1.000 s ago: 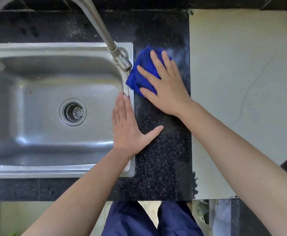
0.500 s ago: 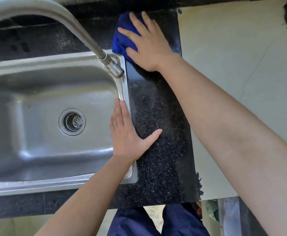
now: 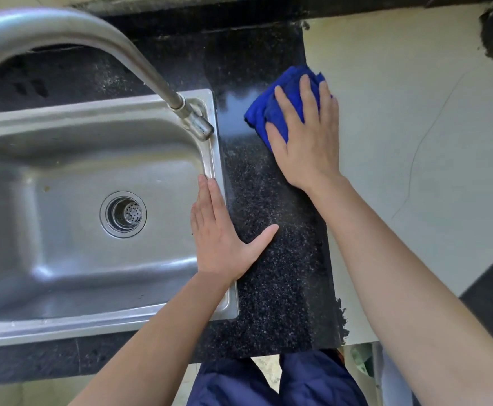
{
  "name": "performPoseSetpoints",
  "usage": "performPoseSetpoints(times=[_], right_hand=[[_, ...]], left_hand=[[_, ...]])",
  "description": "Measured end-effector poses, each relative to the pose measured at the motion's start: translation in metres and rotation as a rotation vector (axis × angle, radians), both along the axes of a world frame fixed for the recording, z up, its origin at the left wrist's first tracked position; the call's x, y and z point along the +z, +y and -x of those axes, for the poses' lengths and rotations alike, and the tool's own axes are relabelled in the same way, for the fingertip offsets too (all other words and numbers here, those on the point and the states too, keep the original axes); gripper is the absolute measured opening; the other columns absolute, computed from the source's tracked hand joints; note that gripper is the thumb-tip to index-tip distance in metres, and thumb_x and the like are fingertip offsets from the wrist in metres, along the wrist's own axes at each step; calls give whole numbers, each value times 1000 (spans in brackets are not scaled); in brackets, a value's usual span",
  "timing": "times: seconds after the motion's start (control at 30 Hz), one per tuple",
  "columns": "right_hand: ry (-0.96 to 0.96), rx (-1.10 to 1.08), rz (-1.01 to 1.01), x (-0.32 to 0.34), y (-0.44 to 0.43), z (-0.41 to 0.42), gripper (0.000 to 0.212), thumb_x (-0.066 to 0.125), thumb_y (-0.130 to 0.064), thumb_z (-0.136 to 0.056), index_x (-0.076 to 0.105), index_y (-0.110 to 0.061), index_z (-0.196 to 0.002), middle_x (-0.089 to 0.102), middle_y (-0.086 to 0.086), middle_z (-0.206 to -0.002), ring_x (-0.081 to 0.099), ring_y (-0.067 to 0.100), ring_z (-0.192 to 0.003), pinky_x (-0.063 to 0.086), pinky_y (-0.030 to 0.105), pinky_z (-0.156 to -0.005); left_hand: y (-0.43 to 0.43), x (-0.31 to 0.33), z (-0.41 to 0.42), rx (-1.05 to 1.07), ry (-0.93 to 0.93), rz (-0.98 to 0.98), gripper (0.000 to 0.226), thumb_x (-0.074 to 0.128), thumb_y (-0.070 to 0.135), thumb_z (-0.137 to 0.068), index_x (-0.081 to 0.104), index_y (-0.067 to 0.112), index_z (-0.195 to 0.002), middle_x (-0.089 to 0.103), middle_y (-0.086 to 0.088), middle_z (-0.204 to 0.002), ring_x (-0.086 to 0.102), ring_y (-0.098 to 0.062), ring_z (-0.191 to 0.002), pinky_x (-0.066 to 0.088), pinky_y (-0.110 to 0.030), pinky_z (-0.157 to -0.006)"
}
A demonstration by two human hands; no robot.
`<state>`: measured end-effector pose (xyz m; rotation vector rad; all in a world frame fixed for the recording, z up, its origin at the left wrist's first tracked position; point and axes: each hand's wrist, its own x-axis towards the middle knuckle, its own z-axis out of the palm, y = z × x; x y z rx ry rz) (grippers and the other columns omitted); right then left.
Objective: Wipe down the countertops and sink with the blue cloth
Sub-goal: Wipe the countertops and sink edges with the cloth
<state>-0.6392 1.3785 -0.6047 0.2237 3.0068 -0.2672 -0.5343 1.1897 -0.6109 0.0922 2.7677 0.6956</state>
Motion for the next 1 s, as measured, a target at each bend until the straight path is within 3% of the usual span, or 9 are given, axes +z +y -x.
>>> performPoseSetpoints(times=[0.13, 0.23, 0.33, 0.53, 0.77, 1.0], right_hand=[[2, -62, -21, 7, -22, 77, 60, 27, -48, -102, 26, -25, -157, 18, 15, -164, 14, 42, -149, 8, 52, -123], [-20, 60, -8, 8, -54, 98, 58, 29, -45, -102, 27, -26, -157, 17, 14, -164, 16, 41, -149, 6, 51, -123], [-25, 303, 62, 11, -58, 73, 54, 34, -41, -103, 34, -28, -155, 21, 10, -165, 16, 38, -150, 7, 47, -124], [-33, 536, 135, 4, -2, 3, 51, 43, -42, -101, 45, -27, -149, 30, 7, -162, 21, 37, -150, 15, 50, -123], [-76, 257, 84, 14, -28, 88, 54, 37, -44, -103, 29, -33, -156, 8, 7, -168, 2, 37, -153, 1, 47, -124], [-56, 364, 128, 6, -36, 16, 53, 39, -42, -103, 34, -28, -154, 14, 9, -167, 5, 37, -153, 1, 49, -123]], left_hand=[[-1, 0, 0, -5, 2, -1, 126, 53, 83, -74, -4, 6, -156, -8, -9, -165, -1, -21, -153, 15, -50, -121], [-1, -1, 0, -6, 10, -14, 126, 55, 82, -74, -3, 6, -156, -8, -9, -165, -1, -20, -153, 16, -50, -121], [-1, -2, 0, -1, 19, -9, 126, 55, 82, -74, -2, 6, -156, -6, -9, -165, -1, -20, -153, 17, -50, -121], [-1, -2, 0, 10, 21, -8, 127, 56, 82, -72, -1, 5, -156, -5, -10, -165, 0, -20, -153, 17, -50, -121], [0, 1, -1, 5, 16, -9, 127, 52, 85, -72, -5, 9, -157, -8, -6, -165, -3, -17, -153, 13, -47, -122], [-1, 0, 0, 7, 14, -8, 126, 52, 84, -73, -4, 8, -157, -8, -8, -165, -4, -17, -153, 15, -49, -122]])
